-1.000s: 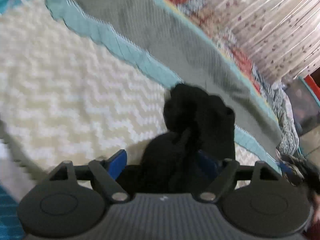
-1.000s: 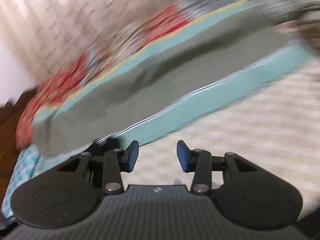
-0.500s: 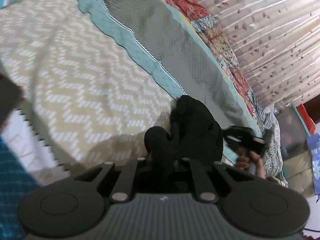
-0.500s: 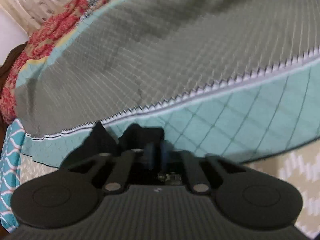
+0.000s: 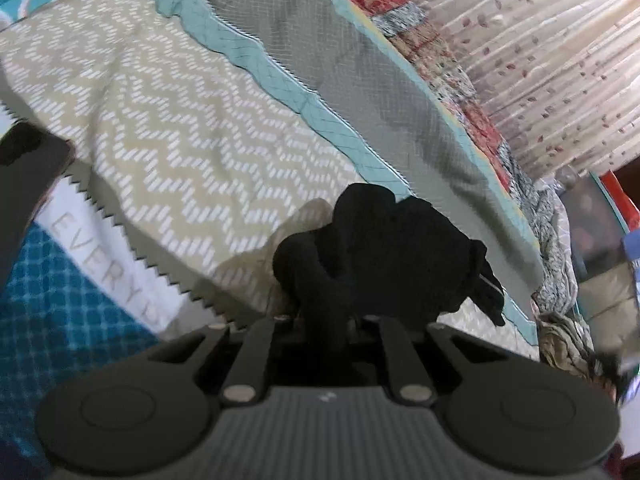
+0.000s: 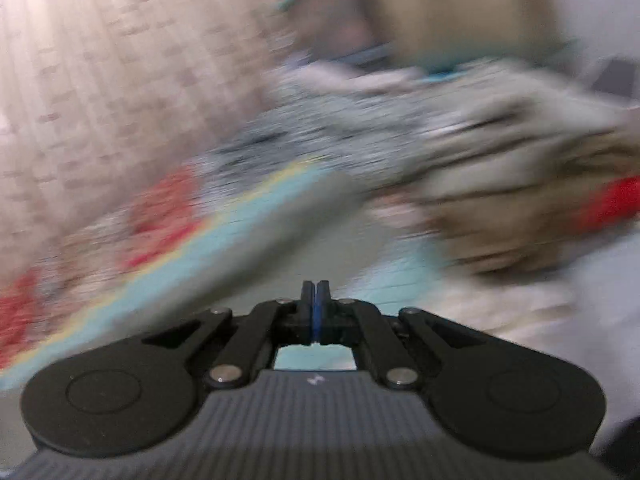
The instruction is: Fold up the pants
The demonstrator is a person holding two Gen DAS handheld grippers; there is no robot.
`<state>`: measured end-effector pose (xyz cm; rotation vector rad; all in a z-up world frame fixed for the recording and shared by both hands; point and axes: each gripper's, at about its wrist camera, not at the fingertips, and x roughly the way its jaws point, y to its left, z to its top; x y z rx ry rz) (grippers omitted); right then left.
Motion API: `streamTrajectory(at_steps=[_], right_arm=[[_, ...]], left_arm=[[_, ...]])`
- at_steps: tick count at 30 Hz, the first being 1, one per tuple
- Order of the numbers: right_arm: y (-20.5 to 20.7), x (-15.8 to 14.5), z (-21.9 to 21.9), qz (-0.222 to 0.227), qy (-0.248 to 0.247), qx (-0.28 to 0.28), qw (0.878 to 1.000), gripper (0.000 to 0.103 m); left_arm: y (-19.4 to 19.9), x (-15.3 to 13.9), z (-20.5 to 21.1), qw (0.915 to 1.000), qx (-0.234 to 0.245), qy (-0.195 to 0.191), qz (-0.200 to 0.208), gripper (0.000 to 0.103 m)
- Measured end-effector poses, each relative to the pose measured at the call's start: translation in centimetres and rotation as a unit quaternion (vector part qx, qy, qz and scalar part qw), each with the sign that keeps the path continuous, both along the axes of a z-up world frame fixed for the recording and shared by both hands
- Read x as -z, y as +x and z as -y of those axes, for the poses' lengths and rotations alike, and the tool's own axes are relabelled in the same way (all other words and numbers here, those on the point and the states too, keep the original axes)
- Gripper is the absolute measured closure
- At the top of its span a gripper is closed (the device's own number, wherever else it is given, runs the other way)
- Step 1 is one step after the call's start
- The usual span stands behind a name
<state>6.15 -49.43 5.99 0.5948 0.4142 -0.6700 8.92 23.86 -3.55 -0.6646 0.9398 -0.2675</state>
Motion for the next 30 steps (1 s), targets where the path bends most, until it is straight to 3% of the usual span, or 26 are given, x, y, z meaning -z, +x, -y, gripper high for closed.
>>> streamTrajectory(at_steps=[4,7,10,12,13,14,17,19,20,21,22,25,28,30], right_arm=[[-1.3,3.1,-0.3,-0.028,0.070,-0.029,0.997,0.096],[2.7,5.4,-4.9,-0.036,0.115,-0.122,0.985,0.095],[9.1,7.3,-11.6,-0.045,0.143,-0.216,0.965,0.093],[14.1,8.0,-14.9,-0.055,0.175,-0.259,0.948,0.079],[16.6,8.5,-16.4,-0.063,0.192,-0.270,0.941,0.064],[18.6,8.8,-17.7,-0.068,0.201,-0.271,0.939,0.059],[23.3,9.0,-20.0,-0.084,0.206,-0.276,0.935,0.059],[25.8,9.6,-21.1,-0.121,0.182,-0.272,0.937,0.060],[26.6,10.4,-21.2,-0.146,0.170,-0.267,0.937,0.073],[27.0,10.9,-21.3,-0.171,0.162,-0.265,0.935,0.092],[26.6,11.1,-21.2,-0.180,0.159,-0.262,0.935,0.098],[22.9,8.3,-19.2,-0.108,0.161,-0.263,0.945,0.098],[15.5,4.0,-16.2,-0.030,0.161,-0.265,0.950,0.098],[10.1,2.1,-14.7,-0.003,0.153,-0.253,0.955,0.098]], left_arm=[[-0.5,-0.6,-1.0,0.9997,-0.024,-0.007,-0.004,0.094],[-0.8,-1.4,-0.9,0.9995,-0.030,-0.003,0.003,0.094],[-1.1,-1.8,-0.5,0.9997,-0.024,0.009,0.004,0.094],[-1.2,-1.7,-0.7,0.9997,-0.026,0.005,-0.001,0.094],[-1.1,-1.5,-0.9,0.9996,-0.027,0.001,-0.005,0.094],[-1.1,-1.4,-1.2,0.9995,-0.030,-0.005,-0.010,0.094],[-1.0,-1.2,-1.6,0.9994,-0.029,-0.011,-0.013,0.094],[-0.9,-1.4,-1.6,0.9996,-0.025,-0.008,-0.011,0.094],[-0.8,-1.4,-1.5,0.9997,-0.023,-0.006,-0.010,0.094],[-0.8,-1.5,-1.5,0.9997,-0.021,-0.004,-0.010,0.094],[-0.7,-1.5,-1.5,0.9997,-0.021,-0.002,-0.009,0.094],[-0.5,-1.6,-1.7,0.9998,-0.020,-0.007,-0.004,0.094],[-0.8,-1.8,-2.1,0.9996,-0.021,-0.017,0.005,0.094],[-1.3,-2.0,-2.3,0.9994,-0.023,-0.021,0.010,0.094]])
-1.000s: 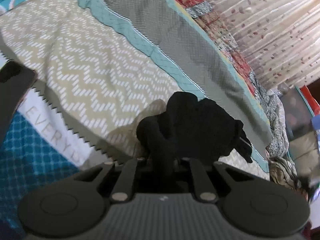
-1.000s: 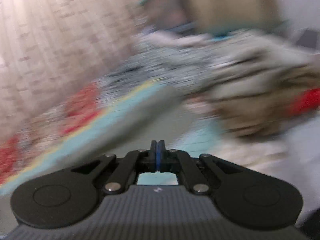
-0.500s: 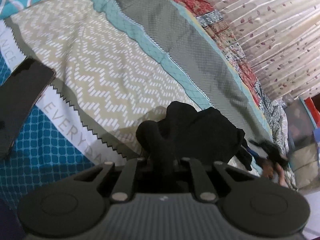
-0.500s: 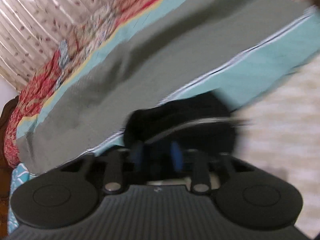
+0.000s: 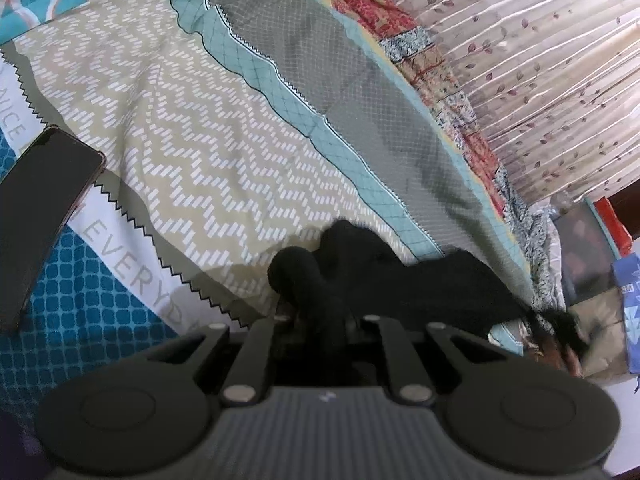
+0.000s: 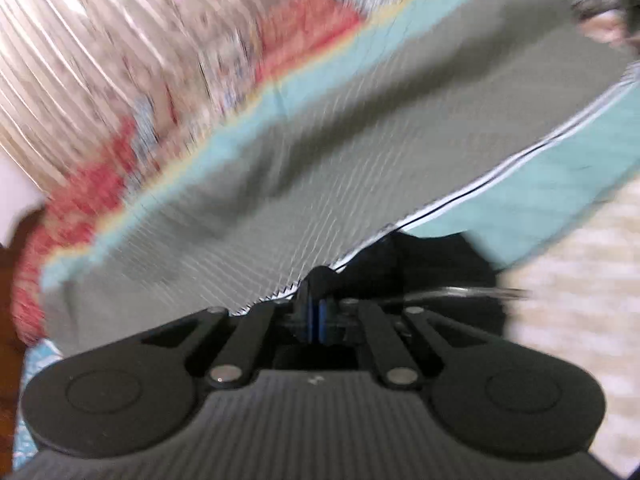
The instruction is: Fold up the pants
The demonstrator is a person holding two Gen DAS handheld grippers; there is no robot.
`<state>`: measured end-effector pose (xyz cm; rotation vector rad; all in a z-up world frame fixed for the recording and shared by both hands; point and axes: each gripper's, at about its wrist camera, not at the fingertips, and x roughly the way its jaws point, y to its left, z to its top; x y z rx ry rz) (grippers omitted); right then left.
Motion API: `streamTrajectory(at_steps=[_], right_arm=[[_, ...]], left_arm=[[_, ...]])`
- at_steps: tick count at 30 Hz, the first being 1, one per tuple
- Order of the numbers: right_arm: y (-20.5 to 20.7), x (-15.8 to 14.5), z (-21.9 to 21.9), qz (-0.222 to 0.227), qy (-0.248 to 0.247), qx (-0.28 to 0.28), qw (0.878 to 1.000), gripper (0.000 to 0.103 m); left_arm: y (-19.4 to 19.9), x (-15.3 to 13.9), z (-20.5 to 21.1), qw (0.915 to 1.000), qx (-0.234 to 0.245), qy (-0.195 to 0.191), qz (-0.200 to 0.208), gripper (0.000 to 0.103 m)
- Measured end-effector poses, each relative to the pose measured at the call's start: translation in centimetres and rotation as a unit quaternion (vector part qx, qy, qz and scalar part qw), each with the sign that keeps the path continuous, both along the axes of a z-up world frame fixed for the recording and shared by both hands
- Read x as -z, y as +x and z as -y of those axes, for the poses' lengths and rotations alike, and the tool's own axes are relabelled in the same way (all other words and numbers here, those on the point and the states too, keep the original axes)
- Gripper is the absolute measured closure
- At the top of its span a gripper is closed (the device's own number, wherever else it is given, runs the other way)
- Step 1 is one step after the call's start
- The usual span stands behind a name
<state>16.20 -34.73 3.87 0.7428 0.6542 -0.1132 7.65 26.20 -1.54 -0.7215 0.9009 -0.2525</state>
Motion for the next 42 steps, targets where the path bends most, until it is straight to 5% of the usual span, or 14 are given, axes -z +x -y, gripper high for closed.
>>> streamTrajectory(at_steps=[5,7,10,13,16,19,23,25,26,27,28,32,36,42], right_arm=[[-15.2,-0.7,3.7,0.013,0.002,0.068,0.998,0.097],[-18.6,1.0,3.7,-0.025,-0.001,0.076,0.997,0.096],[-21.8,4.1,2.9,-0.134,-0.072,0.078,0.985,0.079],[-22.0,4.4,3.2,-0.192,-0.172,0.126,0.958,0.074],[-20.1,1.7,3.7,-0.121,-0.151,0.116,0.974,0.073],[-15.6,-0.2,3.2,-0.077,-0.162,0.082,0.980,0.046],[-7.6,1.7,0.2,-0.105,-0.223,0.000,0.969,0.031],[-4.2,4.6,-0.7,-0.170,-0.252,-0.037,0.952,0.037],[-3.4,6.0,-1.0,-0.209,-0.266,-0.049,0.940,0.072],[-3.1,7.2,-0.7,-0.237,-0.274,-0.054,0.930,0.095],[-3.4,7.3,0.2,-0.235,-0.268,-0.039,0.933,0.093],[-8.6,1.5,7.3,-0.091,-0.159,0.117,0.976,0.093],[-9.9,-3.6,12.2,0.001,-0.158,0.217,0.963,0.093],[-1.5,-1.4,16.1,-0.035,-0.149,0.246,0.957,0.093]], left_arm=[[-1.4,-0.1,-0.4,0.9996,0.009,-0.026,0.007,0.093],[-1.8,-0.2,-0.1,0.9996,0.019,-0.023,0.005,0.093],[-2.3,-0.3,0.1,0.9995,0.026,-0.014,0.006,0.093],[-2.4,-0.2,0.1,0.9996,0.025,-0.017,0.001,0.093],[-2.7,-0.4,0.1,0.9996,0.024,-0.015,0.006,0.093],[-2.8,-0.4,0.2,0.9997,0.020,-0.014,0.006,0.093],[-2.7,-0.5,0.2,0.9998,0.017,-0.013,0.003,0.093],[-2.5,-0.8,0.3,0.9998,0.017,-0.007,0.006,0.093],[-2.4,-1.0,0.4,0.9998,0.016,-0.003,0.010,0.093],[-2.1,-1.3,0.5,0.9998,0.015,0.002,0.014,0.093],[-1.8,-1.6,0.5,0.9997,0.015,0.007,0.018,0.093],[1.2,-3.1,1.1,0.9986,0.025,0.021,0.041,0.094],[6.5,-4.6,3.6,0.9950,0.048,0.032,0.082,0.093],[16.2,-2.7,10.5,0.9896,0.057,0.089,0.097,0.094]])
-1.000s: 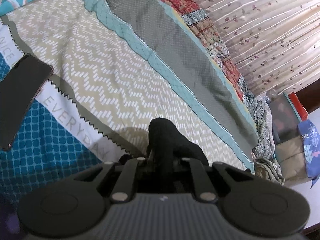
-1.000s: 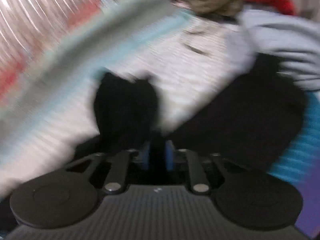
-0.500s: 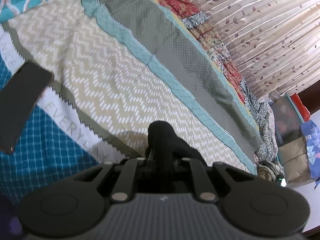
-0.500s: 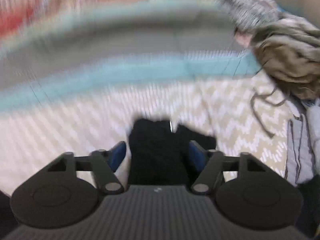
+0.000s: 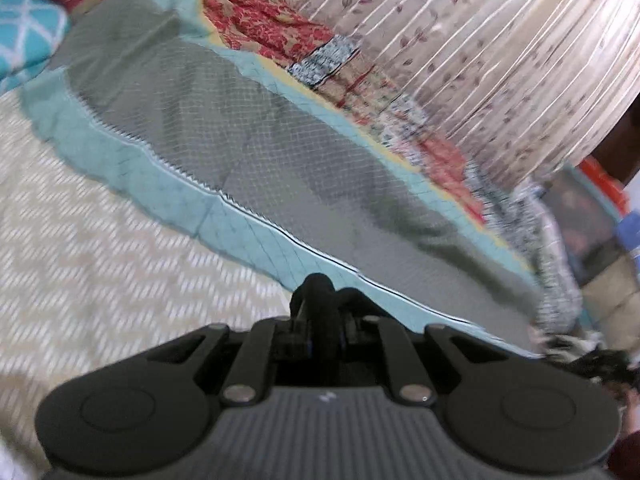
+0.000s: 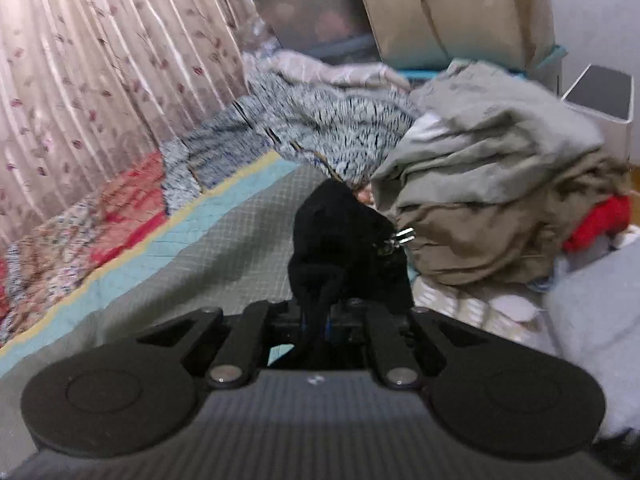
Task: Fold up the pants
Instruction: 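Lift the pants with both grippers and lay them flat on the bed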
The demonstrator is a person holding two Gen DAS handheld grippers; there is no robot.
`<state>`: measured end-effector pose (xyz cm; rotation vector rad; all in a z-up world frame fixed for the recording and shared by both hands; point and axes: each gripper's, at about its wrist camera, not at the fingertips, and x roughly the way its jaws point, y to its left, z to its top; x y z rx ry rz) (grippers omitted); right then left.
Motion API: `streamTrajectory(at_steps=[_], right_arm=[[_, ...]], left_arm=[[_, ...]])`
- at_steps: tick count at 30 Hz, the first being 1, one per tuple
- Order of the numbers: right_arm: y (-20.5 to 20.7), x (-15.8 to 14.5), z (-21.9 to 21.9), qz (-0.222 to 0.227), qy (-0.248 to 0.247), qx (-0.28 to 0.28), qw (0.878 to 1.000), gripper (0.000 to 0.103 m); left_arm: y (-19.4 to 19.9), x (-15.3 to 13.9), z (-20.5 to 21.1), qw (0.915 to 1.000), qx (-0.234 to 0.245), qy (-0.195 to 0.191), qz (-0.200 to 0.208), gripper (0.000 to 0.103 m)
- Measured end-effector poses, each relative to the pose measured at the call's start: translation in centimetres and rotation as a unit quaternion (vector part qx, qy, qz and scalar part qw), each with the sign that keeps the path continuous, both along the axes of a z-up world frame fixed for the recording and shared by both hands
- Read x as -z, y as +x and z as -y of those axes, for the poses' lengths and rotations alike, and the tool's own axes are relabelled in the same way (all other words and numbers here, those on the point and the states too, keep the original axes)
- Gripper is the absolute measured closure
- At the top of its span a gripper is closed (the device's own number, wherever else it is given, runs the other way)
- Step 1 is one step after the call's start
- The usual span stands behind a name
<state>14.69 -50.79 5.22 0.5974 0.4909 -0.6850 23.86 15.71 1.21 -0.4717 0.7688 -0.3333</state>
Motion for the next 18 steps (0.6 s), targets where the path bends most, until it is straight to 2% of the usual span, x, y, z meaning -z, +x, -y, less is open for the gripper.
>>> streamTrajectory(at_steps=[3,4,7,8,9,10,11,12,14,17,18], right_arm=[[3.4,3.2,1.0,-0.005,0.056,0.031,0.998,0.093],[3.2,3.6,0.7,0.000,0.076,0.042,0.996,0.093],[4.5,7.2,1.3,0.011,0.151,0.064,0.986,0.084],[4.7,7.7,1.0,0.000,0.173,0.051,0.984,0.067],[5.0,8.3,1.2,-0.011,0.186,0.041,0.982,0.057],[4.7,8.4,1.2,-0.012,0.182,0.041,0.982,0.051],[3.9,8.0,1.0,0.001,0.159,0.044,0.986,0.051],[3.2,7.6,1.0,0.011,0.138,0.043,0.989,0.051],[1.8,6.9,0.9,0.010,0.117,0.033,0.993,0.051],[-0.6,6.4,0.2,0.010,0.089,0.003,0.996,0.051],[-1.6,6.7,-0.5,0.007,0.080,-0.009,0.997,0.050]], left_arm=[[4.2,3.1,1.7,0.9992,-0.030,0.009,-0.024,0.094],[5.3,4.3,1.9,0.9983,-0.044,0.006,-0.037,0.094],[7.1,7.5,1.7,0.9938,-0.076,0.009,-0.081,0.093],[7.3,8.4,1.5,0.9921,-0.079,0.014,-0.096,0.087],[7.1,9.0,1.3,0.9904,-0.081,0.016,-0.110,0.078],[6.6,8.9,1.2,0.9905,-0.078,0.017,-0.112,0.076],[6.1,8.5,0.9,0.9918,-0.067,0.019,-0.107,0.071],[5.3,7.8,0.7,0.9931,-0.055,0.021,-0.102,0.061],[3.0,6.2,-0.3,0.9957,-0.030,0.019,-0.085,0.048],[-1.3,4.2,-2.5,0.9975,-0.017,0.023,-0.065,0.042],[-2.3,3.9,-3.2,0.9972,-0.017,0.024,-0.069,0.032]])
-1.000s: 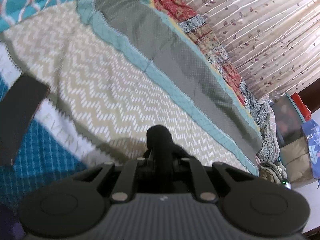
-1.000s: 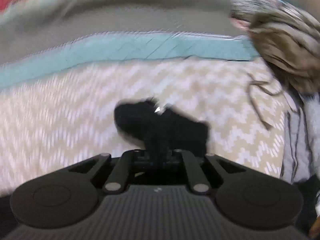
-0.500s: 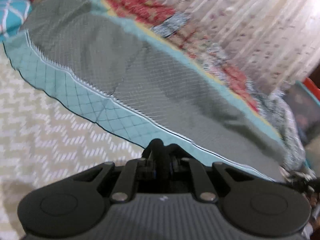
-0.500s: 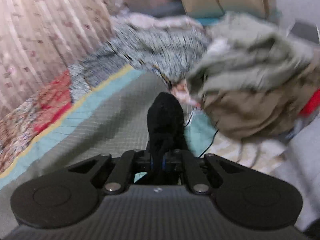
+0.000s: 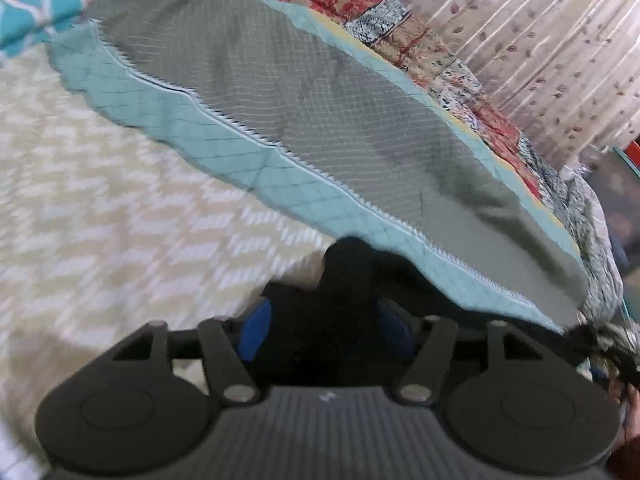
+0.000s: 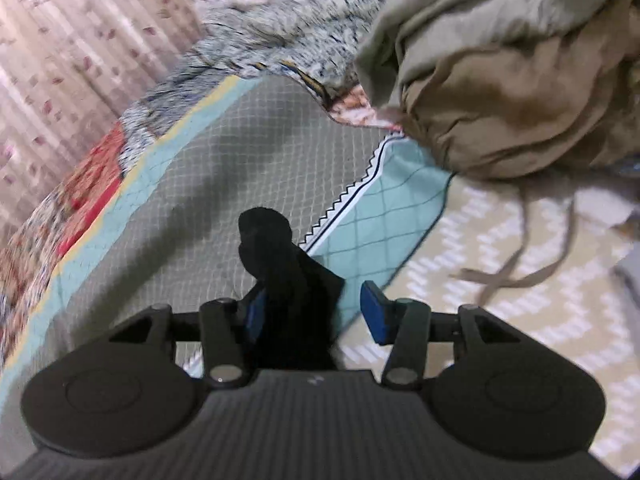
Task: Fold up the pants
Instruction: 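Lift the pants with both grippers and lay them flat on the bed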
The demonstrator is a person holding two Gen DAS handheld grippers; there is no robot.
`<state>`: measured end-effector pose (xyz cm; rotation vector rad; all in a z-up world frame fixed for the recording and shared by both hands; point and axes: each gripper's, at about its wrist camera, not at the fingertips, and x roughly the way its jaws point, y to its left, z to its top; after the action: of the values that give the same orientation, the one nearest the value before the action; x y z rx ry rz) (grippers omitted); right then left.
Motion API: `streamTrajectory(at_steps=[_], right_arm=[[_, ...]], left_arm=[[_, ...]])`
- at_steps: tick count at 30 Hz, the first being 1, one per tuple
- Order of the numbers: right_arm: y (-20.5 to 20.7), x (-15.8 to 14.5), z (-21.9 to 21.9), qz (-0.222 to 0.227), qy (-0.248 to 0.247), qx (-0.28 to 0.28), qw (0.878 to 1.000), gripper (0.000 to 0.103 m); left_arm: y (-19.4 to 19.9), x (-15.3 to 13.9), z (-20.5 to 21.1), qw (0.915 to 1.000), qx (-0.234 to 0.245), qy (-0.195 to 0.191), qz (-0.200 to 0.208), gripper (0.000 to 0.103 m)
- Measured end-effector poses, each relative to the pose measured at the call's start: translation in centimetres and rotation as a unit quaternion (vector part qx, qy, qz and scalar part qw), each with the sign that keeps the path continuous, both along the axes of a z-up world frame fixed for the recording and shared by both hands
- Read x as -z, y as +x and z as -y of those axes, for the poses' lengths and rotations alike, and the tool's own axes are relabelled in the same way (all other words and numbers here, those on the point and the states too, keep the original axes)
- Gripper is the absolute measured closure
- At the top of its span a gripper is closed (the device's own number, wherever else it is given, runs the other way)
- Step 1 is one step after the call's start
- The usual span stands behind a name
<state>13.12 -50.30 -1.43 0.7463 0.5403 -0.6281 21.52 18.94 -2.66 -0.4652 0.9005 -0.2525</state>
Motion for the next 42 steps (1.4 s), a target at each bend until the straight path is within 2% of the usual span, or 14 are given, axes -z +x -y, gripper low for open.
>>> streamTrajectory(at_steps=[2,4,7,13,16,18,25,27,30,32,34,37,39,42], right_arm=[[-0.9,0.7,-0.9,-0.026,-0.007,-0.017,0.999,0.047],[-1.6,1.5,-1.5,-0.051,-0.007,-0.017,0.999,0.047],[-4.5,1.4,-4.6,-0.032,-0.012,-0.046,0.998,0.047],[-8.2,-0.2,-14.6,0.007,-0.001,-0.222,0.975,0.047],[-9.1,-0.7,-21.5,0.021,0.001,-0.329,0.944,0.047],[-9.4,-0.4,-26.6,0.030,0.028,-0.398,0.917,0.047],[-9.5,2.5,-41.5,-0.006,0.114,-0.568,0.815,0.051],[-10.2,3.2,-45.5,-0.035,0.141,-0.629,0.764,0.051],[-12.2,3.7,-49.5,-0.051,0.077,-0.675,0.732,0.051],[-12.1,3.2,-49.3,-0.042,0.074,-0.676,0.732,0.051],[-10.9,2.7,-47.1,-0.039,0.115,-0.656,0.745,0.051],[-9.8,1.1,-42.7,-0.012,0.113,-0.621,0.776,0.051],[-9.8,0.1,-38.5,0.007,0.094,-0.586,0.805,0.051],[-8.6,-1.0,-31.8,0.013,0.052,-0.510,0.859,0.051]], left_arm=[[-3.0,0.0,-1.6,0.9998,-0.006,-0.008,-0.019,0.018],[-5.9,0.7,-3.0,0.9985,-0.012,-0.028,-0.045,0.017],[-8.7,1.9,-4.3,0.9952,-0.018,-0.062,-0.073,0.013],[-11.6,3.6,-4.1,0.9897,-0.019,-0.106,-0.094,0.021],[-12.7,3.3,-3.6,0.9903,-0.008,-0.112,-0.083,0.055],[-13.4,3.3,-3.4,0.9908,-0.006,-0.107,-0.082,0.093],[-18.0,0.6,-3.8,0.9945,0.001,-0.092,-0.050,0.096],[-19.9,-0.7,-4.8,0.9964,0.000,-0.076,-0.038,0.096],[-21.8,-0.4,-5.9,0.9981,-0.013,-0.014,-0.059,0.096],[-22.0,1.1,-6.1,0.9948,-0.021,0.017,-0.098,0.094],[-22.0,1.5,-6.3,0.9923,-0.035,0.034,-0.113,0.091],[-21.5,-0.6,-7.5,0.9960,-0.056,0.012,-0.069,0.082],[-20.2,-2.7,-7.9,0.9971,-0.069,0.004,-0.032,0.064],[-16.8,-5.1,-6.5,0.9970,-0.066,0.037,0.012,0.057]])
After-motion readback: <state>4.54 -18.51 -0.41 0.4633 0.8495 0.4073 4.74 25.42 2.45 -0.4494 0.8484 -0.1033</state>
